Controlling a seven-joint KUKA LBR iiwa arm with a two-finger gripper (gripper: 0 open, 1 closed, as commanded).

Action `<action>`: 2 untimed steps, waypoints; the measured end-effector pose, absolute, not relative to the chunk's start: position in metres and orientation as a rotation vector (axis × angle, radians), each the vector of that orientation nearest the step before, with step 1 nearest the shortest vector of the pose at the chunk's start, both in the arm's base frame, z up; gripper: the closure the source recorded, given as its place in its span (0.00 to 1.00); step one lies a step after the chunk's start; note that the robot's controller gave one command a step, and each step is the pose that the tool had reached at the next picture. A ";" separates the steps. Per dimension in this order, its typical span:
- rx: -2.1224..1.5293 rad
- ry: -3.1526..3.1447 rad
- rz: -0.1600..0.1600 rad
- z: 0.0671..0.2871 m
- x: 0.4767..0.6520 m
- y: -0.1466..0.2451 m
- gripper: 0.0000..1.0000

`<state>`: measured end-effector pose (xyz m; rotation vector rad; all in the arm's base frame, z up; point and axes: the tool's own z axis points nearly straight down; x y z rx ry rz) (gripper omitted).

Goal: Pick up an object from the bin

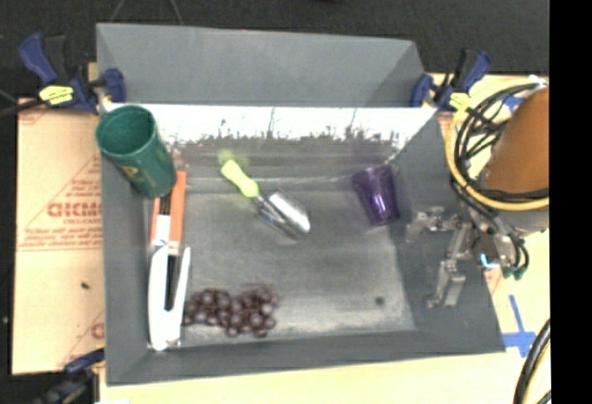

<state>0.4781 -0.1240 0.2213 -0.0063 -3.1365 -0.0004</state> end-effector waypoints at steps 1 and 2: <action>0.002 -3.145 0.002 0.226 0.480 -0.123 0.00; -0.436 -3.118 0.001 0.104 0.492 -0.155 0.00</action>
Offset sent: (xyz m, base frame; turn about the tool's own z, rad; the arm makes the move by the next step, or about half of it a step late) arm 0.0156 -0.0392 -0.1513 0.3494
